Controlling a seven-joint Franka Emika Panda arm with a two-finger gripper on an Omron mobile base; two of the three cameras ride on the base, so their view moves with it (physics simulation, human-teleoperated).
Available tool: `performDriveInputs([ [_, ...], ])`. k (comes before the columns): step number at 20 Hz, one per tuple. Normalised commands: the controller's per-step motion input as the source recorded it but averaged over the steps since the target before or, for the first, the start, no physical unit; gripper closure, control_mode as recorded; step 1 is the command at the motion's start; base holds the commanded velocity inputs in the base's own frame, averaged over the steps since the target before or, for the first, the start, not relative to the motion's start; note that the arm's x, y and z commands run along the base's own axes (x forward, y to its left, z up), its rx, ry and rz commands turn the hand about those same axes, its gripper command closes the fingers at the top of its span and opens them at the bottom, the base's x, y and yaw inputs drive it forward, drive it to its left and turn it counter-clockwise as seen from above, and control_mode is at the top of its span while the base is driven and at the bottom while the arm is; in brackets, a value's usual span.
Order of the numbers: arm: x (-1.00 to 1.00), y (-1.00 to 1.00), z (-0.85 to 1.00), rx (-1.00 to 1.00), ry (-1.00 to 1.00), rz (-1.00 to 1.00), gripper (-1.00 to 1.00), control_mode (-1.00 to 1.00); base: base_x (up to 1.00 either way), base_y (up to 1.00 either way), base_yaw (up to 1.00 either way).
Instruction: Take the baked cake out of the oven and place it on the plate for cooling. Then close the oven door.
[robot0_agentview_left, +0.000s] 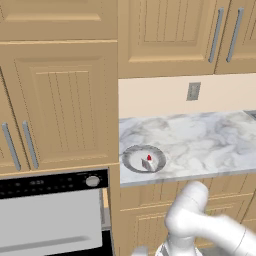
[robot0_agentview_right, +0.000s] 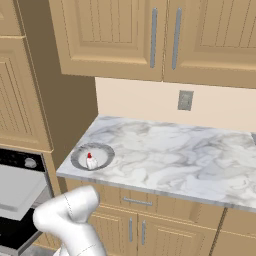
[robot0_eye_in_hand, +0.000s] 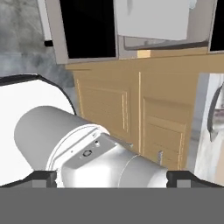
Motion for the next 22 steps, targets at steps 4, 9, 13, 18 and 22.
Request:
performDriveInputs([
  [4,0.38,0.11,-0.60,0.00,-0.02,0.00,-1.00,-1.00,0.00,0.00,0.00],
  [9,0.33,0.30,-0.37,0.00,0.00,0.00,-1.00,-1.00,0.00,0.00,0.00],
  [13,0.31,0.54,-0.13,0.00,0.00,0.00,-1.00,-1.00,0.00,0.00,0.00],
  [18,0.28,0.64,-0.12,0.00,-0.03,0.00,-1.00,-1.00,0.00,0.00,0.00],
  [22,0.23,0.63,-0.20,0.00,-0.05,0.00,-1.00,-1.00,0.00,0.00,0.00],
])
